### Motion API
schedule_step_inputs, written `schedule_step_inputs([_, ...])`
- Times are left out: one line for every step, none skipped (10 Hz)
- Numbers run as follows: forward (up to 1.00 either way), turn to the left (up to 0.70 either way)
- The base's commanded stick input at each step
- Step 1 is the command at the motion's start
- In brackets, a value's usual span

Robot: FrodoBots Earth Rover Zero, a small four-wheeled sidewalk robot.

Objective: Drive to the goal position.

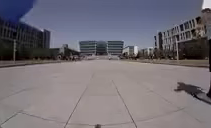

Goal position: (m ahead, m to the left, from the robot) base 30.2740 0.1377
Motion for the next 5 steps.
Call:
schedule_step_inputs([1.0, 0.33])
schedule_step_inputs([1.0, 0.11])
schedule_step_inputs([1.0, 0.0])
schedule_step_inputs([1.0, 0.0])
schedule_step_inputs([1.0, 0.0])
